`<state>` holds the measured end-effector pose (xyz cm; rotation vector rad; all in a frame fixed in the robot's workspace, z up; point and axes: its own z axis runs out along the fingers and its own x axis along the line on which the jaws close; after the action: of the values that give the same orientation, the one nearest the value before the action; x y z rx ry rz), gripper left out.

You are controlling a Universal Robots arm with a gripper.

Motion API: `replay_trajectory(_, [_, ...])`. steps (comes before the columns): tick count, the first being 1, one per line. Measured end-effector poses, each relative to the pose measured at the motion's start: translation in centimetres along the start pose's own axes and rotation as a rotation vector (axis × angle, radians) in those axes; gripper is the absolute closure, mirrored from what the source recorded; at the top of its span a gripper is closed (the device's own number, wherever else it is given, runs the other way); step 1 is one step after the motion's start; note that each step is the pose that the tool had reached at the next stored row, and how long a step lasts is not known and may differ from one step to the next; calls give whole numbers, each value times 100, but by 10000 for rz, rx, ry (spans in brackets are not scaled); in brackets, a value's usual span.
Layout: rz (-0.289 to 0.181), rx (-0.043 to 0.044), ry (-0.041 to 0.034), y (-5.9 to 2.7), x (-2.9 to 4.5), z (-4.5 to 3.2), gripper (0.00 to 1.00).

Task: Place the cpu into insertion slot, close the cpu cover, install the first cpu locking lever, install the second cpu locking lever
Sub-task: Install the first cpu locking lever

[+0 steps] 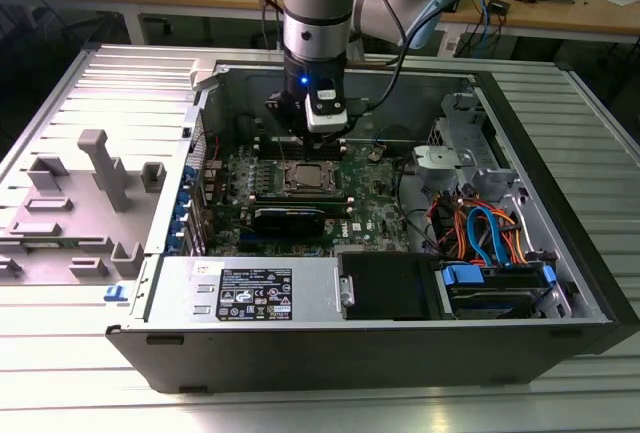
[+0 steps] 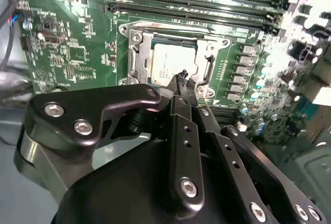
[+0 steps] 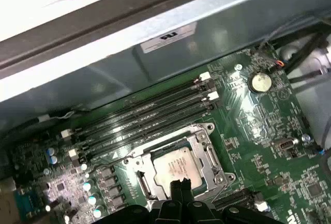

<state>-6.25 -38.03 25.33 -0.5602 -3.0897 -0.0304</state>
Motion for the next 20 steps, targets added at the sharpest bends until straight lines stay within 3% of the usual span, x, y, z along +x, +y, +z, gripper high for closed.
replay_trajectory(20, [-203,-1,4,-5,15,0,89])
